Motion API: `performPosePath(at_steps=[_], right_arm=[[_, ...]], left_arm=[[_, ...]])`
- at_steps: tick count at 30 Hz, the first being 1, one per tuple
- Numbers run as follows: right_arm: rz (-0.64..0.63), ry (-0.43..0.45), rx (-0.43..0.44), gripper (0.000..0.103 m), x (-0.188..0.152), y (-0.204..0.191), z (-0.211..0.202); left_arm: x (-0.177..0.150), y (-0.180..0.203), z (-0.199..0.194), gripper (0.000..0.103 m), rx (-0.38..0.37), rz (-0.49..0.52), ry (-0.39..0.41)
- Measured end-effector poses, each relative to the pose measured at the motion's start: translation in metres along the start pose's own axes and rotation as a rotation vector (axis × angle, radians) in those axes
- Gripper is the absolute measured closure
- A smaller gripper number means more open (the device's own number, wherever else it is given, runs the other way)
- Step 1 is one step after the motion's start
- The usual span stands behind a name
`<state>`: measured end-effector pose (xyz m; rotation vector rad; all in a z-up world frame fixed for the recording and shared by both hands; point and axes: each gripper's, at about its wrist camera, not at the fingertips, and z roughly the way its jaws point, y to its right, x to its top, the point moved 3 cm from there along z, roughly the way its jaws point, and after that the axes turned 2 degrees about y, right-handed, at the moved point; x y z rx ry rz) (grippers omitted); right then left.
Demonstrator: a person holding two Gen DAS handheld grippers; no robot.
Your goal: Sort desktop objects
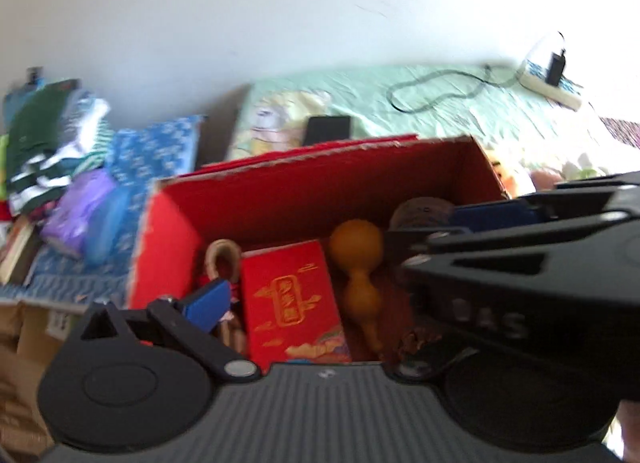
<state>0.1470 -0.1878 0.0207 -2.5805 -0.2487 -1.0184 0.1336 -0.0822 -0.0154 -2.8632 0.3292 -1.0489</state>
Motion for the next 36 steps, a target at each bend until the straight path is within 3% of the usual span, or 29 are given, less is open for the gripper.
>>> performPosePath(at_steps=[4, 7, 15, 21, 29, 36], right_arm=[[-0.009, 0.027, 0.009, 0.05, -0.011, -0.007, -0.019], [-0.012, 0.037, 0.001, 0.043, -0.021, -0.008, -0.027], [0.031, -0.016, 0.04, 0.041, -0.059, 0.0, -0.034], [0.013, -0.071, -0.01, 0.036, -0.082, 0.0, -0.03], [0.053, -0.165, -0.132, 0.036, -0.111, 0.003, -0.01], [0.123, -0.217, -0.199, 0.035, -0.12, -0.005, 0.008]], left_arm=[[-0.011, 0.002, -0.017, 0.001, 0.076, -0.063, -0.006], [-0.024, 0.004, -0.024, 0.001, 0.135, -0.089, -0.06], [-0.066, 0.0, -0.029, 0.001, 0.213, -0.184, -0.139], [-0.097, 0.004, -0.019, 0.001, 0.192, -0.187, -0.229], [-0.126, -0.003, -0.005, 0.001, 0.177, -0.185, -0.28], [-0.135, -0.018, 0.006, 0.001, 0.115, -0.171, -0.314]])
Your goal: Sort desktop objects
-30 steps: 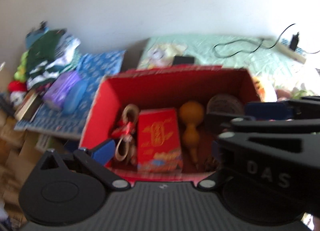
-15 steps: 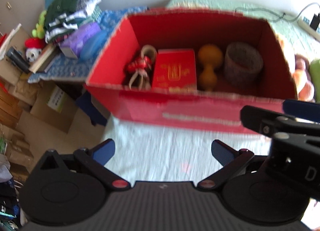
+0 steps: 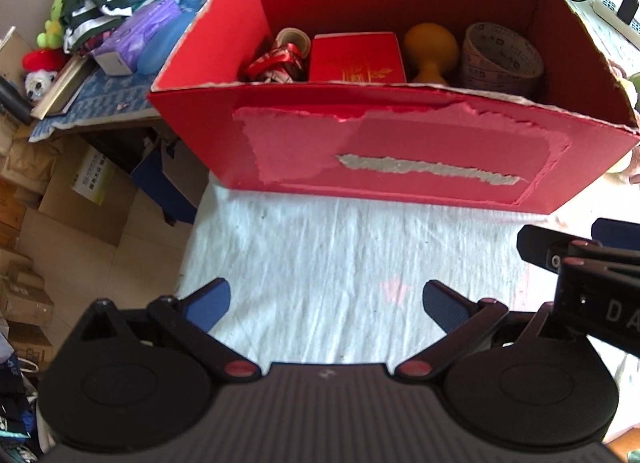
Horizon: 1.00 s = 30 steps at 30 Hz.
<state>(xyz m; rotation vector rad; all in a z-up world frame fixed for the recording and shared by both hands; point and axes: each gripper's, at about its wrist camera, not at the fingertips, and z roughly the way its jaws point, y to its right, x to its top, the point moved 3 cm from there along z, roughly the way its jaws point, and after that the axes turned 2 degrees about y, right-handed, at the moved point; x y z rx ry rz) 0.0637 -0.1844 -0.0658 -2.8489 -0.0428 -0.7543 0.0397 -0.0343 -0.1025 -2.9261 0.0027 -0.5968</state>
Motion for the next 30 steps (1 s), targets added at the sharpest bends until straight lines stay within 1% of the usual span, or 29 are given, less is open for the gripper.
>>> performPosePath(at_steps=[2, 6, 13, 20, 24, 30], right_arm=[[0.011, -0.005, -0.02, 0.032, 0.0, -0.005, 0.003], [0.027, -0.011, -0.026, 0.032, 0.0, -0.016, 0.008], [0.035, -0.011, -0.029, 0.032, 0.002, -0.036, 0.016], [0.048, -0.001, -0.048, 0.032, 0.007, -0.049, 0.013], [0.063, 0.013, -0.051, 0.032, 0.012, -0.054, 0.009], [0.101, 0.037, -0.033, 0.032, 0.019, -0.06, -0.001]], left_arm=[[0.002, -0.006, 0.005, 0.001, -0.017, 0.005, -0.015], [0.007, -0.021, 0.015, 0.001, -0.045, 0.015, -0.036], [0.013, -0.038, 0.028, 0.0, -0.05, 0.063, -0.07], [0.019, -0.053, 0.032, 0.0, -0.044, 0.075, -0.088], [0.023, -0.059, 0.027, 0.001, -0.046, 0.075, -0.07], [0.034, -0.062, 0.011, 0.001, -0.035, 0.099, -0.015]])
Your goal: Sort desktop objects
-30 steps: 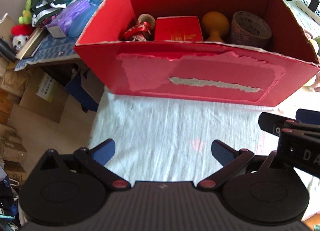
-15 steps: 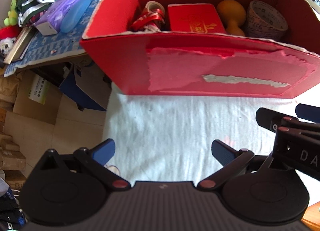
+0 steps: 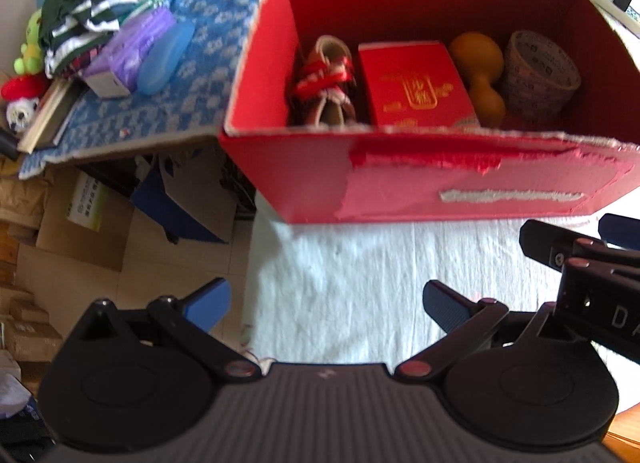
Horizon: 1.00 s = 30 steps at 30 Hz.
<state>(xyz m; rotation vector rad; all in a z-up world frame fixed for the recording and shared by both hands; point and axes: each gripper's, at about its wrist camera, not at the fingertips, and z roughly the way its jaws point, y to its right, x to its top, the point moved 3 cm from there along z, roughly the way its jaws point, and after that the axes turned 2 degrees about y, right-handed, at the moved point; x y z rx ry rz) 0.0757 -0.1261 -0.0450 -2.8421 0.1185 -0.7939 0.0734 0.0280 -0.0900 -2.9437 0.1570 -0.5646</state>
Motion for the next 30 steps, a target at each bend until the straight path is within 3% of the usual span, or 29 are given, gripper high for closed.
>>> performPosePath(at_steps=[7, 18, 30], right_arm=[[0.012, 0.03, 0.019, 0.032, 0.007, -0.005, -0.011], [0.028, 0.154, 0.02, 0.031, 0.04, 0.001, -0.038], [0.063, 0.137, -0.021, 0.031, 0.064, 0.017, -0.02]], left_arm=[[0.007, 0.003, -0.009, 0.001, -0.028, 0.025, 0.017], [0.044, -0.001, -0.049, 0.0, -0.025, 0.025, 0.141], [0.076, 0.007, -0.036, 0.001, -0.046, 0.018, 0.109]])
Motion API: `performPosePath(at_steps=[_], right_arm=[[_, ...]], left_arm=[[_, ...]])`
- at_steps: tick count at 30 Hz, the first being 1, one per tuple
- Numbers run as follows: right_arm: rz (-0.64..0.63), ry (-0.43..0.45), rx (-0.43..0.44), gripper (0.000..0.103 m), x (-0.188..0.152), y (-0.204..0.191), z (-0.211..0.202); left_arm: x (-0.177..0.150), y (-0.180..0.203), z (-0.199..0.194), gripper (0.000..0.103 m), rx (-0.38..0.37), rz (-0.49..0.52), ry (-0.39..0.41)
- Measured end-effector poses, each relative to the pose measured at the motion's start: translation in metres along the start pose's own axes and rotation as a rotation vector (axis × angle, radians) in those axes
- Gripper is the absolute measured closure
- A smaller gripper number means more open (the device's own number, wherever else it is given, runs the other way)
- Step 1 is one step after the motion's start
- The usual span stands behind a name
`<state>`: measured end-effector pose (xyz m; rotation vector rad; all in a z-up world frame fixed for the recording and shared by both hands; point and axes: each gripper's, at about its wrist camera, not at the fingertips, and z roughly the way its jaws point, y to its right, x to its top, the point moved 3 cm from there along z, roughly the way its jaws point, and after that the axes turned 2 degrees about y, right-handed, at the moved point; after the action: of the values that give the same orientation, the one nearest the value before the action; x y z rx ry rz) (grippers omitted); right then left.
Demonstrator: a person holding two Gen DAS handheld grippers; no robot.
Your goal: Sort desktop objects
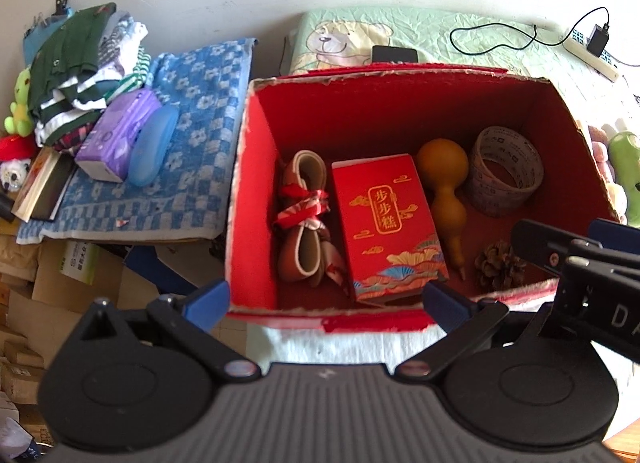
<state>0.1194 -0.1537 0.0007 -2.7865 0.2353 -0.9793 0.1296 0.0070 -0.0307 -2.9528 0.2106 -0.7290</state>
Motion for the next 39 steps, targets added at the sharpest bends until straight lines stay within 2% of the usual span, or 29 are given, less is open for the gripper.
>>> performPosePath(at_steps=[10, 20, 34, 39], right_arm=[[0.017, -0.066, -0.044, 0.029, 0.017, 0.015, 0.031], [0.0, -0.17, -0.065, 0.029, 0.02, 0.021, 0.06], [-0.049, -0.179, -0.092, 0.028, 0.021, 0.022, 0.069], [-0.043, -0.194, -0.118, 0.027, 0.022, 0.019, 0.071]], left_arm=[[0.022, 0.01, 0.031, 0.001, -0.022, -0.013, -0.07], [0.025, 0.019, 0.061, 0.001, -0.019, -0.027, -0.132], [0.024, 0.026, 0.08, 0.001, -0.062, -0.037, -0.157], [0.024, 0.025, 0.079, 0.001, -0.044, -0.043, -0.148]])
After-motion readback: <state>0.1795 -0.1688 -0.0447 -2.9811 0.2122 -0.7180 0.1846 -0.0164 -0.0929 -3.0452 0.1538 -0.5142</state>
